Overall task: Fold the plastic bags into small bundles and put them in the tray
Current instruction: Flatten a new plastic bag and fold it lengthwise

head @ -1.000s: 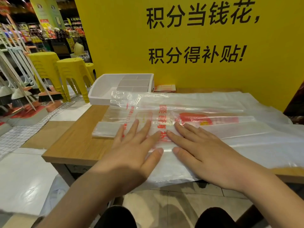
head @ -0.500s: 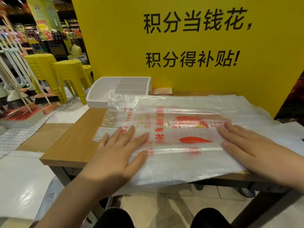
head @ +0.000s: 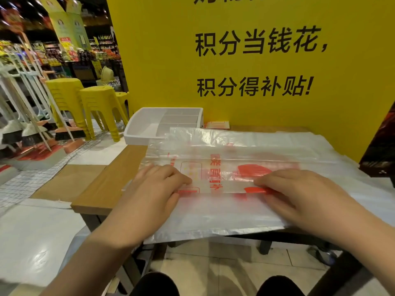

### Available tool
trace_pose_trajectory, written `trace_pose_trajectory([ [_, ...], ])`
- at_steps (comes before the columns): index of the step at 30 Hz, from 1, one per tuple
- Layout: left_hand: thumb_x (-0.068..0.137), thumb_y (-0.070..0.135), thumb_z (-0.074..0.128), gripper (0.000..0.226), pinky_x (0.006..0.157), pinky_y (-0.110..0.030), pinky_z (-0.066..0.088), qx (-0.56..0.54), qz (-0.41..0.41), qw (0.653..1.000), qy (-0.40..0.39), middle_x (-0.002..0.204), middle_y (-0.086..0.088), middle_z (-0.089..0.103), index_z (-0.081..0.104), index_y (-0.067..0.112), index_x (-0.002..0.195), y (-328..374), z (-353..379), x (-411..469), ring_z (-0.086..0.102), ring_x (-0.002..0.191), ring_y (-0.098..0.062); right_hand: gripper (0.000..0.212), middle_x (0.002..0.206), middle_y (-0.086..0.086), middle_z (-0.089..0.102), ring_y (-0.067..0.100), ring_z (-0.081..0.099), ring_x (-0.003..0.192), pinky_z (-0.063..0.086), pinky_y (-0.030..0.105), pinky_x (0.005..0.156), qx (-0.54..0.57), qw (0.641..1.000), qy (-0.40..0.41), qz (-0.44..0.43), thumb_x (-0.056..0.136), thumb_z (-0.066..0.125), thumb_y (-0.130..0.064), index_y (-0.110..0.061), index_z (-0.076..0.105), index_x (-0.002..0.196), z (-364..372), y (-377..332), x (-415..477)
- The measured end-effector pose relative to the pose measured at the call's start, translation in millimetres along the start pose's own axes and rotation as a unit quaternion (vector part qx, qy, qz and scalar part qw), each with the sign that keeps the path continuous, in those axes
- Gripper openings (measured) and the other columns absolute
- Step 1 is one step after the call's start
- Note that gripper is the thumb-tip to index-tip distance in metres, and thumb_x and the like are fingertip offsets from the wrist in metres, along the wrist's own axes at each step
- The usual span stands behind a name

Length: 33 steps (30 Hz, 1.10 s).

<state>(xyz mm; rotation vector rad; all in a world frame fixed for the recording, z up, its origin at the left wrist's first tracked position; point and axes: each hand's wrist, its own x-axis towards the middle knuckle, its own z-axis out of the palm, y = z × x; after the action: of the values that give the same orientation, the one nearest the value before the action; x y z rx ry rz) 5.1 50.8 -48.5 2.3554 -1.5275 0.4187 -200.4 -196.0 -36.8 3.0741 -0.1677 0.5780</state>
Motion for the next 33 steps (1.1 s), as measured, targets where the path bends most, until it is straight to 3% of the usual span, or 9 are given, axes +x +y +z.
trace_pose_trajectory([
  [3,0.099,0.034,0.041,0.033,0.097,-0.029,0.041,-0.035,0.003,0.999,-0.021,0.115,0.025,0.058,0.063,0.04,0.122,-1.2,-6.2,-5.5,0.053,0.112,-0.003,0.033,0.104,-0.028,0.064,0.003,0.062,0.092,0.046,0.022,0.066,0.008,1.0,0.009,0.004,0.095,0.04,-0.056,-0.043,0.066,0.112,-6.6,-2.8,-5.9],
  [6,0.104,0.04,0.038,0.03,0.09,-0.029,0.049,-0.085,-0.012,0.994,-0.069,0.111,0.027,0.06,0.064,0.04,0.12,-3.0,-14.5,1.8,0.055,0.105,0.005,0.037,0.102,-0.029,0.057,-0.001,0.056,0.094,0.05,0.028,0.076,0.039,0.997,-0.061,0.023,0.096,0.031,-0.064,-0.046,0.06,0.112,-11.8,-1.3,0.5],
  [9,0.102,0.04,0.046,0.023,0.07,-0.01,0.043,-0.098,-0.042,0.985,-0.136,0.095,0.028,0.06,0.062,0.041,0.119,-6.4,-30.9,23.8,0.054,0.084,0.016,0.033,0.104,-0.025,0.063,0.001,0.058,0.094,0.051,0.031,0.083,0.058,0.99,-0.12,0.047,0.097,0.037,-0.059,-0.042,0.06,0.113,-19.9,5.3,18.9],
  [11,0.102,0.043,0.047,0.022,0.061,-0.01,0.038,-0.087,-0.061,0.979,-0.177,0.089,0.028,0.056,0.059,0.045,0.12,-10.6,-38.8,41.5,0.054,0.076,0.013,0.025,0.105,-0.022,0.066,0.001,0.06,0.092,0.051,0.031,0.085,0.078,0.985,-0.139,0.069,0.099,0.042,-0.052,-0.043,0.059,0.115,-25.4,10.3,33.2],
  [15,0.1,0.046,0.051,0.036,0.075,-0.023,0.04,-0.007,-0.071,0.984,-0.164,0.115,0.013,0.061,0.049,0.042,0.136,-13.4,-36.1,61.0,0.055,0.097,-0.007,0.033,0.117,-0.02,0.061,0.006,0.059,0.099,0.051,0.032,0.086,0.039,0.983,-0.141,0.111,0.099,0.045,-0.054,-0.048,0.048,0.131,-22.7,15.4,51.6],
  [18,0.1,0.039,0.051,0.047,0.101,-0.034,0.04,0.034,-0.048,0.991,-0.124,0.139,0.011,0.047,0.039,0.04,0.145,-14.0,-21.0,52.4,0.045,0.128,-0.015,0.047,0.128,-0.015,0.053,0.015,0.057,0.109,0.046,0.031,0.085,-0.06,0.989,-0.095,0.093,0.099,0.043,-0.054,-0.042,0.039,0.144,-10.9,14.2,47.7],
  [22,0.105,0.033,0.039,0.043,0.121,-0.037,0.021,-0.001,-0.005,0.993,-0.119,0.159,0.009,0.029,0.04,0.038,0.148,0.8,-8.4,34.7,0.022,0.148,-0.017,0.046,0.146,-0.008,0.048,0.019,0.05,0.129,0.041,0.034,0.106,-0.032,0.997,-0.056,0.041,0.1,0.041,-0.041,-0.033,0.048,0.145,3.5,0.2,39.3],
  [26,0.107,0.041,0.026,0.051,0.125,-0.032,0.0,-0.009,-0.009,0.986,-0.163,0.166,0.009,0.008,0.02,0.034,0.157,32.8,0.8,24.7,0.001,0.152,-0.01,0.048,0.16,-0.01,0.031,0.015,0.031,0.145,0.03,0.037,0.118,0.055,0.993,-0.103,0.029,0.103,0.032,-0.049,-0.04,0.037,0.15,16.4,-32.0,36.4],
  [33,0.101,0.06,0.014,0.054,0.123,-0.034,-0.01,-0.014,-0.057,0.978,-0.198,0.164,0.016,-0.016,-0.006,0.055,0.152,32.2,18.4,16.4,-0.021,0.15,-0.011,0.054,0.164,-0.021,-0.008,-0.001,-0.013,0.15,-0.006,0.025,0.122,0.09,0.977,-0.18,0.068,0.098,0.009,-0.064,-0.057,0.006,0.152,27.0,-38.3,30.9],
])
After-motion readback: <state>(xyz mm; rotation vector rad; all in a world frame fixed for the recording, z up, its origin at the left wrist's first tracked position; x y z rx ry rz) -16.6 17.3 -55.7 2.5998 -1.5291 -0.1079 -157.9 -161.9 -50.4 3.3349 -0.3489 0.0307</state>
